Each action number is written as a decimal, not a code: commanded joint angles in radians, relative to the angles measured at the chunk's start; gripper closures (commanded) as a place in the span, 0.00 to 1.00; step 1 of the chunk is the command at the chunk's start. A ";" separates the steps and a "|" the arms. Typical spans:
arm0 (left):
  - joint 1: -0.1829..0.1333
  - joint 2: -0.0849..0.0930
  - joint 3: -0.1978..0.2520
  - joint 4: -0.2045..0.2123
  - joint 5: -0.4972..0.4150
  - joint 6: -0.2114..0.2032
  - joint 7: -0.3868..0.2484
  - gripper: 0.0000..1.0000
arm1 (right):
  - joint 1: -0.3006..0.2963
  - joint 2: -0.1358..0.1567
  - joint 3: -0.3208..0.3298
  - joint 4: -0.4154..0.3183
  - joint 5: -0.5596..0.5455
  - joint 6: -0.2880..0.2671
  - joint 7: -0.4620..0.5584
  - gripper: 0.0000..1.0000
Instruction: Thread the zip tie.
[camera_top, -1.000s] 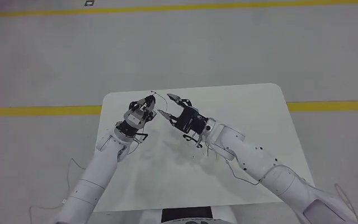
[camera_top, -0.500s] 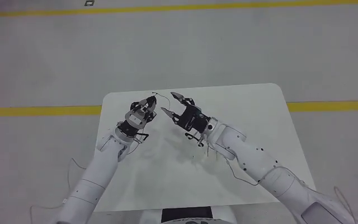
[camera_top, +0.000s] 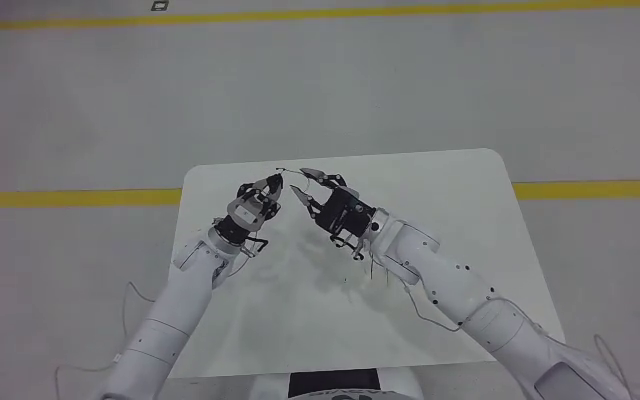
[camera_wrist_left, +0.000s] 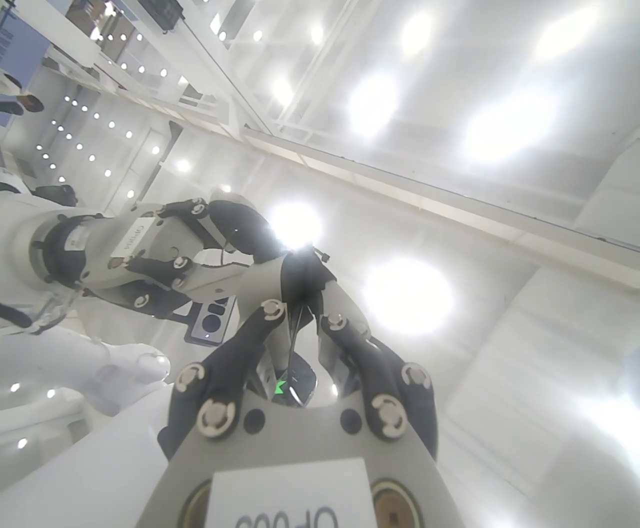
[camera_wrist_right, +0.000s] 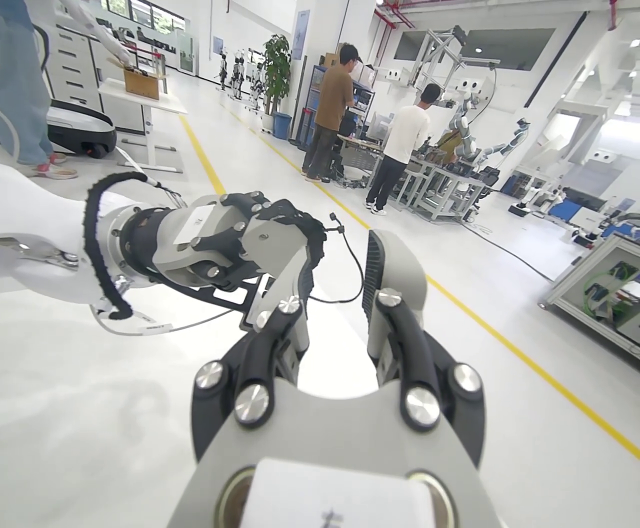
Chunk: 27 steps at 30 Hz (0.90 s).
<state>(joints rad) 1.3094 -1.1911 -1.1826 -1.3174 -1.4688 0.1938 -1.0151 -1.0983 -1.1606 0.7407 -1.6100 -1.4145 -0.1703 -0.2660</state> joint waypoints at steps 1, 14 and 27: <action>0.001 0.000 -0.001 -0.001 0.002 0.003 0.002 1.00 | -0.003 -0.003 0.004 0.001 -0.004 -0.004 0.000 0.81; 0.004 -0.003 -0.003 -0.007 0.006 0.018 -0.001 1.00 | -0.014 -0.020 0.028 0.014 -0.009 -0.036 0.020 0.82; -0.004 -0.004 -0.003 0.007 0.081 -0.052 -0.010 1.00 | -0.037 -0.029 0.062 0.009 0.033 -0.115 0.061 0.73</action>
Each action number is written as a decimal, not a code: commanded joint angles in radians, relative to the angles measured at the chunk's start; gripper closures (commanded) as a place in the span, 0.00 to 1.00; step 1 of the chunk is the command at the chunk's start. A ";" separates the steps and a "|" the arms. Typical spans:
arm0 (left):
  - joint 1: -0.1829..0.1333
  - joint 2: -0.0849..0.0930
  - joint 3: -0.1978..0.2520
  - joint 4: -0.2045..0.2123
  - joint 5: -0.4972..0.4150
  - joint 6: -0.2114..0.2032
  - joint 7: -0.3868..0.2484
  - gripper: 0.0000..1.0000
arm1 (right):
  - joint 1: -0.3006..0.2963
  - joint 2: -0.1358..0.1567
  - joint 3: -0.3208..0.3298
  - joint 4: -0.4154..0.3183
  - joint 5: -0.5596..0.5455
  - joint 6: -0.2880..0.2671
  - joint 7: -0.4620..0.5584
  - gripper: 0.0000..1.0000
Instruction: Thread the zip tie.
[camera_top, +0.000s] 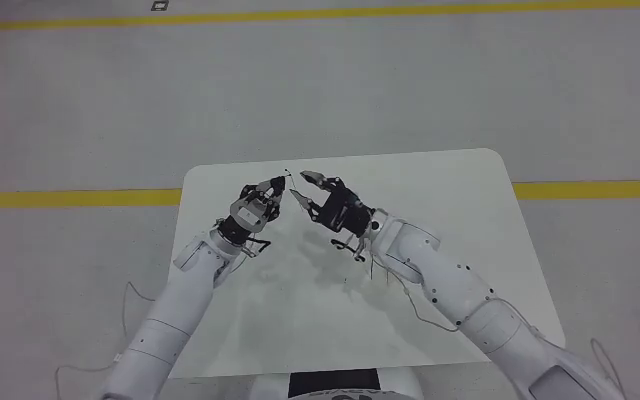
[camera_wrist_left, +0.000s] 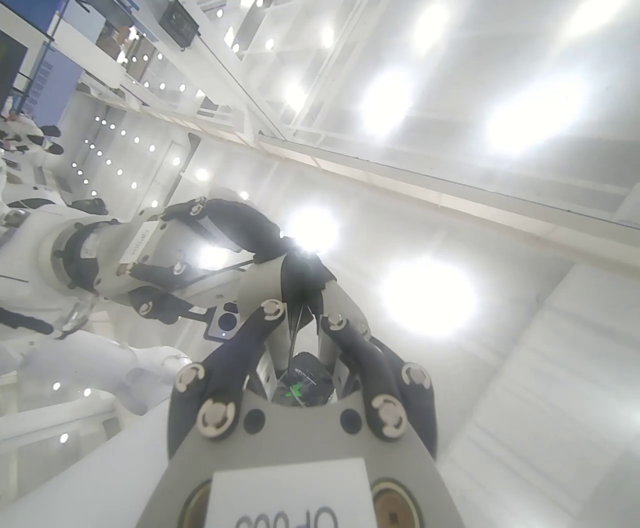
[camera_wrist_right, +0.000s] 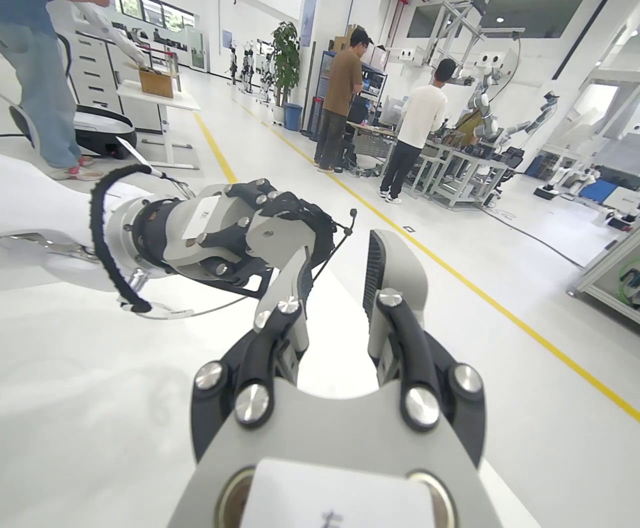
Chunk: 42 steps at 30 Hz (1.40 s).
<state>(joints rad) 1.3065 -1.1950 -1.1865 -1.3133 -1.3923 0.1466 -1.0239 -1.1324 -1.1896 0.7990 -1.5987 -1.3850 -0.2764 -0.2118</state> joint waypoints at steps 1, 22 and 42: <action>-0.001 -0.001 0.002 0.005 0.004 -0.003 -0.003 1.00 | -0.005 0.000 0.007 -0.005 0.006 -0.014 0.011 0.73; -0.003 -0.006 0.008 0.010 -0.003 0.022 -0.018 1.00 | -0.021 -0.020 0.034 0.005 -0.024 -0.006 0.041 1.00; 0.023 -0.005 -0.007 -0.023 0.001 0.024 -0.016 1.00 | -0.059 -0.026 0.068 -0.028 -0.065 -0.038 0.024 1.00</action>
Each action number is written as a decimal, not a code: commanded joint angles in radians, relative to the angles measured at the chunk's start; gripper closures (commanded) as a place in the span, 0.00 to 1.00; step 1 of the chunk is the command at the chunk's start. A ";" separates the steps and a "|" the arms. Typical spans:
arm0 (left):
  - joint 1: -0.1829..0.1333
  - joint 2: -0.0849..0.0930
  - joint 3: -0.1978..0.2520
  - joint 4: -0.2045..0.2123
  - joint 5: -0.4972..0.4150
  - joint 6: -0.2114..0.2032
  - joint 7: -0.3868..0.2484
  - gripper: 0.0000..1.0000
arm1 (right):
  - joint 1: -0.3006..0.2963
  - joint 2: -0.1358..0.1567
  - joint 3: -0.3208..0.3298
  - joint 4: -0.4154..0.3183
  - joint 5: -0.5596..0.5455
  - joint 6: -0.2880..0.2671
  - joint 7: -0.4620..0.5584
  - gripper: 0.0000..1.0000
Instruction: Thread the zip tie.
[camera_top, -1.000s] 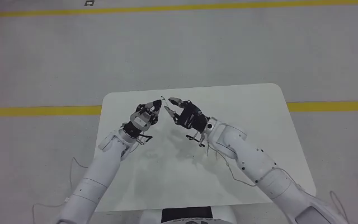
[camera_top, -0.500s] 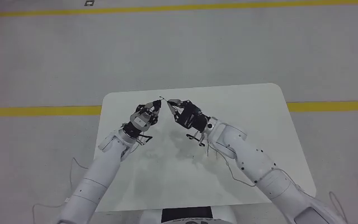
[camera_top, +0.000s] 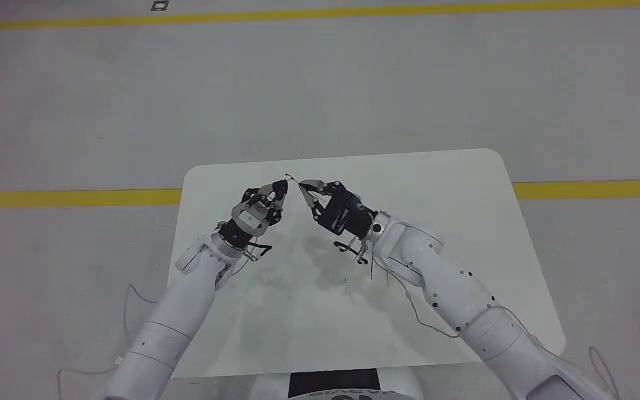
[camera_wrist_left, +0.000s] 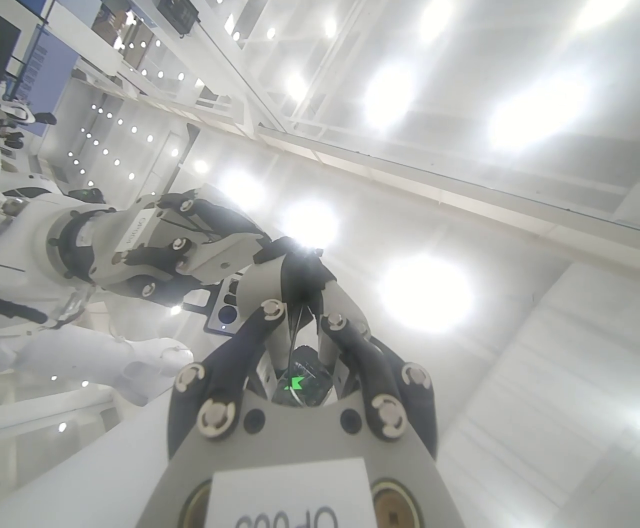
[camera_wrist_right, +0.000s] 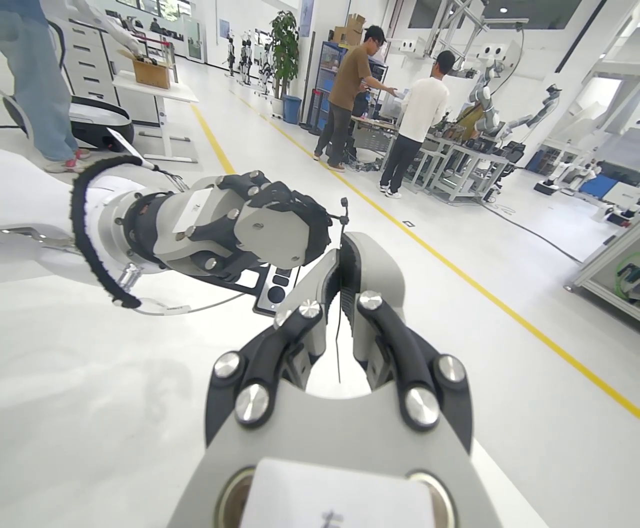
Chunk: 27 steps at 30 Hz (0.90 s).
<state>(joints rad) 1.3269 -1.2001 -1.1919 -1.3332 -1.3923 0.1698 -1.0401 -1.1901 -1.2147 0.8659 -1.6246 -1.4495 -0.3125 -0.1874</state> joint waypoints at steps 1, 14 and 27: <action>0.004 0.001 -0.003 -0.005 0.002 0.002 0.001 1.00 | -0.003 -0.001 0.002 -0.004 -0.001 -0.003 0.000 0.90; 0.020 0.003 -0.013 -0.023 0.002 0.013 0.003 1.00 | -0.020 -0.007 0.015 -0.017 -0.006 -0.012 0.001 1.00; 0.018 0.001 -0.015 -0.024 -0.004 0.018 0.011 0.00 | -0.024 -0.014 0.026 -0.017 -0.022 -0.014 0.002 1.00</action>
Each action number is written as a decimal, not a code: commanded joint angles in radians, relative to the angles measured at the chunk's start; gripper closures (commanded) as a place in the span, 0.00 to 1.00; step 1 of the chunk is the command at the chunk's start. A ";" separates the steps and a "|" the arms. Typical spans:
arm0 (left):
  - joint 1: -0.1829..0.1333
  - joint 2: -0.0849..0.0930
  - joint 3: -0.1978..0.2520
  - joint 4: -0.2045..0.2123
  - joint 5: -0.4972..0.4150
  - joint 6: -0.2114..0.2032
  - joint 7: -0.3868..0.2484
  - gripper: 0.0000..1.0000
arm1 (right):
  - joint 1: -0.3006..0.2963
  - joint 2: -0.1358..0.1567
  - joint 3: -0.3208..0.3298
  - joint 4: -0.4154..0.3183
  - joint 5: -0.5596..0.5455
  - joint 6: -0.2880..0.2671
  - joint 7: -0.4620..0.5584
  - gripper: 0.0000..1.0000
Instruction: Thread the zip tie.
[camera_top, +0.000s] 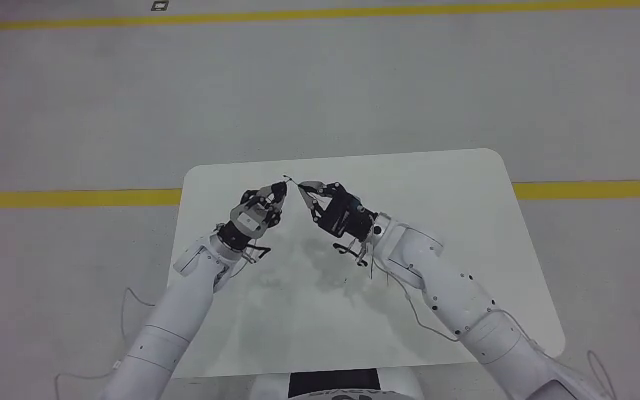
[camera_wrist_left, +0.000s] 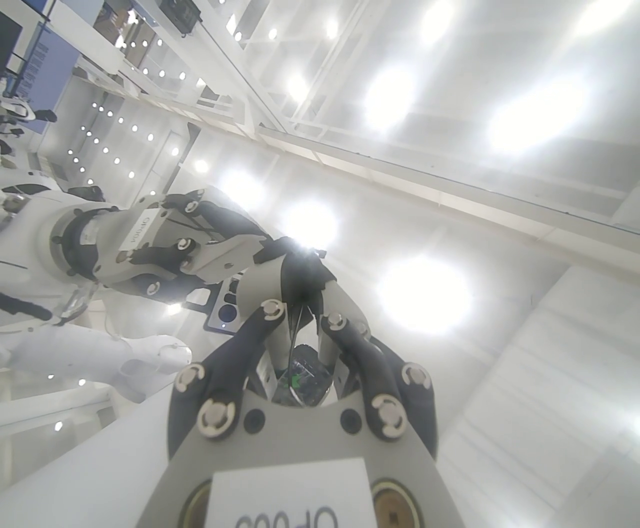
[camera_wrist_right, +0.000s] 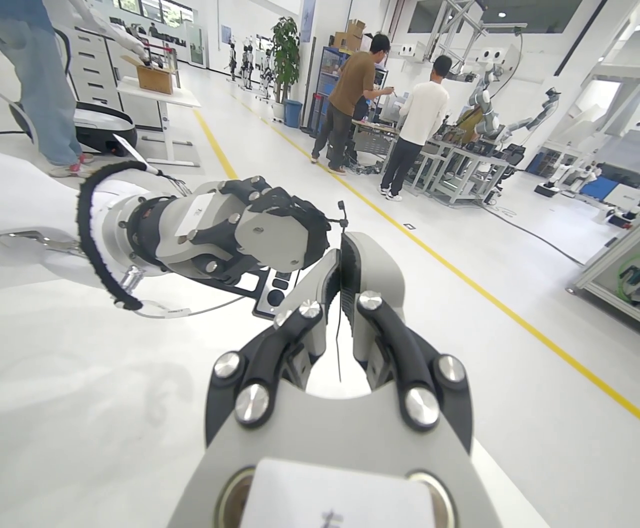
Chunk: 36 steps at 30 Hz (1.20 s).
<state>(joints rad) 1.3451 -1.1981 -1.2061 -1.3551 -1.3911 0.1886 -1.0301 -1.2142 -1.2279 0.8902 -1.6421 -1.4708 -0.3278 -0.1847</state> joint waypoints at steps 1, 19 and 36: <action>0.000 -0.001 -0.001 -0.003 -0.012 0.000 0.002 0.00 | 0.000 -0.001 0.003 0.002 -0.002 0.003 0.000 1.00; 0.018 -0.001 -0.012 -0.038 -0.030 0.012 0.046 0.00 | -0.006 -0.005 0.020 0.004 -0.052 0.046 0.008 1.00; 0.014 -0.034 0.043 -0.049 -0.115 -0.133 0.104 0.00 | 0.011 0.031 -0.083 -0.042 -0.099 0.333 0.006 1.00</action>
<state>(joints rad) 1.3613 -1.2299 -1.1649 -1.4071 -1.5079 0.0697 -0.9262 -1.2059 -1.1994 0.8134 -1.6843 -1.5700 -0.0056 -0.1799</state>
